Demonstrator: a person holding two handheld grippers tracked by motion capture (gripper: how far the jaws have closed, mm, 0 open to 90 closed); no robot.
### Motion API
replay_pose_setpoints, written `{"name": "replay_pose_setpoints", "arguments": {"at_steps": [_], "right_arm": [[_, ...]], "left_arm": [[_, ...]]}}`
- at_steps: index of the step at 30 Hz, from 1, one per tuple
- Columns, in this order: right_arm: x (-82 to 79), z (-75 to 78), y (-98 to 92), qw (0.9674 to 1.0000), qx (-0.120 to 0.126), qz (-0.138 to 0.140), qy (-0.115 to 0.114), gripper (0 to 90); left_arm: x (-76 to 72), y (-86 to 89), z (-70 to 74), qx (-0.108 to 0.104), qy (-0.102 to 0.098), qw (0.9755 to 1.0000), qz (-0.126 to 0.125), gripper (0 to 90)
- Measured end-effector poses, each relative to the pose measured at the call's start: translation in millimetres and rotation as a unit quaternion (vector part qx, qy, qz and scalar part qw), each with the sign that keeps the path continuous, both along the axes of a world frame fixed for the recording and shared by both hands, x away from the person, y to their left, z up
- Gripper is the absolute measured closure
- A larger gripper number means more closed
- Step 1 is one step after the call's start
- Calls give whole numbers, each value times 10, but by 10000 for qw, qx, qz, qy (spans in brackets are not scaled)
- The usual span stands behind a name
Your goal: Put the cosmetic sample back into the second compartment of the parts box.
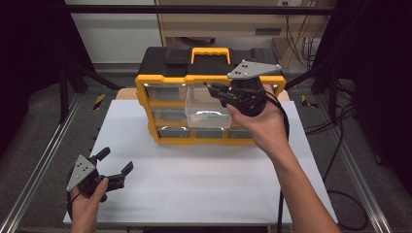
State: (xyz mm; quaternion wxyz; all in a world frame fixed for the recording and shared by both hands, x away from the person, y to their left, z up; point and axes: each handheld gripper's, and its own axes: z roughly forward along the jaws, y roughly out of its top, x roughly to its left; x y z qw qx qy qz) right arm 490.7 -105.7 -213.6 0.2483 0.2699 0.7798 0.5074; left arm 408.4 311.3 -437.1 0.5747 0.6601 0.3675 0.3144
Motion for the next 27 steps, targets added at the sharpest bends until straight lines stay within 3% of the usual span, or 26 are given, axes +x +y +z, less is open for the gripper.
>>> {"name": "replay_pose_setpoints", "arguments": {"at_steps": [27], "right_arm": [[16, -33, -3, 9994, -296, -59, 147, 810]], "left_arm": [[1, -3, 0, 14, -2, 10000, -11, 17]]}}
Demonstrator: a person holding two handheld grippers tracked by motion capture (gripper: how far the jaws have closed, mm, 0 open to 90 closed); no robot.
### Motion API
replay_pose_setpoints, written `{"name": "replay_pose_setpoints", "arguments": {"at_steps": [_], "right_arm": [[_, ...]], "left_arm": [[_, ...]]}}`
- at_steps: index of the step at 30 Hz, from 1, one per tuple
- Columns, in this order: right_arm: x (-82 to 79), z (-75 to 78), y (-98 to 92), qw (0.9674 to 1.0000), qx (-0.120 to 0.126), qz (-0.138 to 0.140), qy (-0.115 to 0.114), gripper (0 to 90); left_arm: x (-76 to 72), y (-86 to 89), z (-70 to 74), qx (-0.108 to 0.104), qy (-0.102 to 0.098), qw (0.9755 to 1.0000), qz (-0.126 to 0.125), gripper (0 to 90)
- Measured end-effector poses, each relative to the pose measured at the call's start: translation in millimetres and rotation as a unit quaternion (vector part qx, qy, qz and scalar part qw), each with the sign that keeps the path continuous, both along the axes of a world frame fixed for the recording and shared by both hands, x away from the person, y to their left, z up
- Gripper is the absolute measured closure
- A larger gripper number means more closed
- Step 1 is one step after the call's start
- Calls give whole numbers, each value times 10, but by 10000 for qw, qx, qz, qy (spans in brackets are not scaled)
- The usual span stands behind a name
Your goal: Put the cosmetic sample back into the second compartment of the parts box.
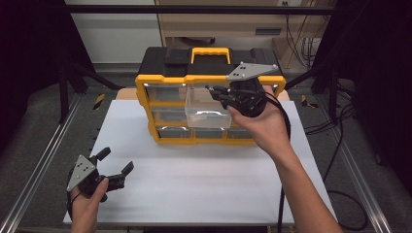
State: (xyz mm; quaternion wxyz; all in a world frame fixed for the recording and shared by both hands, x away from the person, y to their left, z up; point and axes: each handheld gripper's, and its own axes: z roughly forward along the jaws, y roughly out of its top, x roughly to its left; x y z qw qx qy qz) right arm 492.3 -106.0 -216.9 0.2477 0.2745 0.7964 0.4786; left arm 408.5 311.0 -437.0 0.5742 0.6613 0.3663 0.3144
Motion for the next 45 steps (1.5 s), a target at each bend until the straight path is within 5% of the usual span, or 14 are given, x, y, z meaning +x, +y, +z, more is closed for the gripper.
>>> {"name": "replay_pose_setpoints", "arguments": {"at_steps": [20, 45], "right_arm": [[21, -25, 24, 9999, -88, 17, 108, 763], [-3, -20, -6, 9998, 162, -67, -19, 730]], "left_arm": [[1, 2, 1, -11, 1, 10000, 0, 17], [3, 3, 1, -8, 0, 10000, -3, 17]]}}
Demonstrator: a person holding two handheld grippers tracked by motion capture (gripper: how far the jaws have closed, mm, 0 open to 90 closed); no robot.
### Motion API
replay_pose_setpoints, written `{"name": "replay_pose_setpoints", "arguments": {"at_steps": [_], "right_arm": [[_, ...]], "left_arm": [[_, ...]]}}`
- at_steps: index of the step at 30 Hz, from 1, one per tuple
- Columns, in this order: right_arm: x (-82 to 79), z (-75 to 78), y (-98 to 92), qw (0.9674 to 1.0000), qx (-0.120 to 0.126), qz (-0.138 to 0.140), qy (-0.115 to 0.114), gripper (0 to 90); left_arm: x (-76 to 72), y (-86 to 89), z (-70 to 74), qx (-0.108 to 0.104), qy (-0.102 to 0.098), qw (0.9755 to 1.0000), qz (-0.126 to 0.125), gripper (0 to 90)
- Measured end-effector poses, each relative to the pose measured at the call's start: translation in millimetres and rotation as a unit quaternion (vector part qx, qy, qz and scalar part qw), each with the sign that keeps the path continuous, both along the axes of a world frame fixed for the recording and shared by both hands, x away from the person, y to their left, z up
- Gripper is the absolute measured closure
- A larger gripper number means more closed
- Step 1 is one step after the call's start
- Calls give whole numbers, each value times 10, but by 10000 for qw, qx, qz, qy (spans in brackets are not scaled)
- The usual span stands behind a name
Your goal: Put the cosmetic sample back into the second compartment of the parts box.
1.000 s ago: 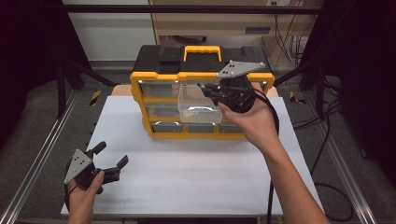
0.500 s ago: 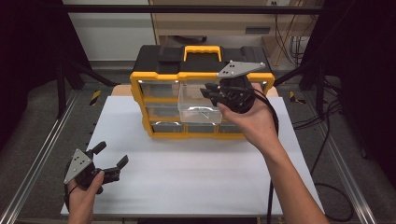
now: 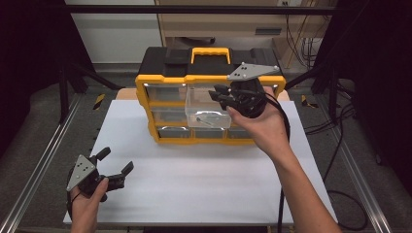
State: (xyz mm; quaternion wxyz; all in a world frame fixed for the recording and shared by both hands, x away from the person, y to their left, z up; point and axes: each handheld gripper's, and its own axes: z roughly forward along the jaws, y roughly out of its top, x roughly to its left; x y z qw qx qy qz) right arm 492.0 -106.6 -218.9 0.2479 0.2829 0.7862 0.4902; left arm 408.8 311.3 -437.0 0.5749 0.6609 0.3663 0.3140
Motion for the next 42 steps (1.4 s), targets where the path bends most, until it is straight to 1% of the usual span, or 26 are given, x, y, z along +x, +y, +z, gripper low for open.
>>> {"name": "replay_pose_setpoints", "arguments": {"at_steps": [5, 9, 11, 13, 15, 16, 20, 21, 24, 26, 28, 29, 33, 37, 42], "right_arm": [[-19, 6, -13, 9998, 139, -80, -68, 645], [-43, 14, -50, 9993, 282, -187, -174, 579], [-55, 18, -72, 9988, 358, -241, -215, 528], [-75, 27, -109, 9978, 460, -358, -307, 496], [-93, 33, -139, 9969, 541, -440, -369, 446], [-105, 38, -154, 9963, 563, -511, -395, 413], [-155, 46, -226, 9935, 672, -687, -614, 336], [-164, 47, -241, 9931, 683, -712, -637, 324], [-203, 48, -303, 9902, 761, -876, -776, 268], [-225, 44, -335, 9888, 787, -950, -835, 243], [-241, 37, -362, 9879, 808, -1016, -852, 206], [-249, 29, -381, 9868, 810, -1077, -894, 186], [-279, -4, -439, 9840, 820, -1269, -947, 122], [-302, -33, -498, 9817, 868, -1397, -961, 89], [-341, -67, -593, 9785, 933, -1528, -1020, 72]], "left_arm": [[0, 2, 0, -1, 0, 10000, 0, 17], [-1, 2, 0, -2, 0, 10000, 0, 17], [0, 1, -1, -6, 3, 10000, 1, 17], [0, 1, -1, -5, 5, 10000, 2, 17], [1, 0, -1, 5, 2, 10000, -4, 17], [1, 0, -1, 5, 3, 10000, -4, 17], [1, -2, -2, 13, 7, 10000, -5, 17], [2, -2, -2, 25, 2, 10000, -16, 17], [1, -6, -3, 20, 10, 10000, -13, 17], [1, -8, -4, 20, 12, 10000, -16, 17], [2, -11, -6, 9, 11, 10000, -14, 17], [2, -11, -6, 12, 12, 10000, -15, 17], [2, -14, -8, 13, 16, 10000, -13, 17], [1, -15, -9, 11, 19, 10000, -11, 17], [3, -17, -10, 13, 22, 10000, -14, 17]]}}
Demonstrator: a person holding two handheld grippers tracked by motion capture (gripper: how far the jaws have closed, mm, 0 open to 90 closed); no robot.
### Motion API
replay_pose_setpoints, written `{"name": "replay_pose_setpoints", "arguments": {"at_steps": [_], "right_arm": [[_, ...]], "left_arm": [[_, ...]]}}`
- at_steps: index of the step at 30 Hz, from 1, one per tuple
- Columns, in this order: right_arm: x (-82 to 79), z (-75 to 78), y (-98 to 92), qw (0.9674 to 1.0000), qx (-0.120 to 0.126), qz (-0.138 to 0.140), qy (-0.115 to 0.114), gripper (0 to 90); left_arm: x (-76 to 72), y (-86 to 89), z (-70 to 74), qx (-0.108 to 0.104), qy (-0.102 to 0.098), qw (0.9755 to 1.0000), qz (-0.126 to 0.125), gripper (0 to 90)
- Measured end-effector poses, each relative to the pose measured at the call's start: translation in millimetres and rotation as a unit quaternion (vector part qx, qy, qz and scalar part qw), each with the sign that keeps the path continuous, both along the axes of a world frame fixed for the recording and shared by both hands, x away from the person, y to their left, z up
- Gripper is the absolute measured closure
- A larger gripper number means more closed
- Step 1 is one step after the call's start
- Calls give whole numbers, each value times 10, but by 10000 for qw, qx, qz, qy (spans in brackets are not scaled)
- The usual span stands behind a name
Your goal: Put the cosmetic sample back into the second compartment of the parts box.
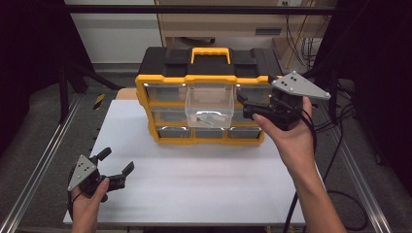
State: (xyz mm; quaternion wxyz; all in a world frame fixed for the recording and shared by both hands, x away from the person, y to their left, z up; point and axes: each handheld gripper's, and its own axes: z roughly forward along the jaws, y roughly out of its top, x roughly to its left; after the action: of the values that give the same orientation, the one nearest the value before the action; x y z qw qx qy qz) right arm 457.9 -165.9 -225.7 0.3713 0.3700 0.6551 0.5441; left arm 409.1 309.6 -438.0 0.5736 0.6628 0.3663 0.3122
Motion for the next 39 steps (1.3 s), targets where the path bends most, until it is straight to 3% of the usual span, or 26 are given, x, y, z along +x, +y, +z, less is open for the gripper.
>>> {"name": "replay_pose_setpoints", "arguments": {"at_steps": [24, 39], "right_arm": [[-149, -347, -320, 9995, 89, -315, -23, 45], [-197, -741, -481, 9987, 247, -424, 104, 33]], "left_arm": [[-1, -20, 3, 49, -2, 10000, -12, 17], [-4, -1, -4, 45, 4, 10000, 3, 17]]}}
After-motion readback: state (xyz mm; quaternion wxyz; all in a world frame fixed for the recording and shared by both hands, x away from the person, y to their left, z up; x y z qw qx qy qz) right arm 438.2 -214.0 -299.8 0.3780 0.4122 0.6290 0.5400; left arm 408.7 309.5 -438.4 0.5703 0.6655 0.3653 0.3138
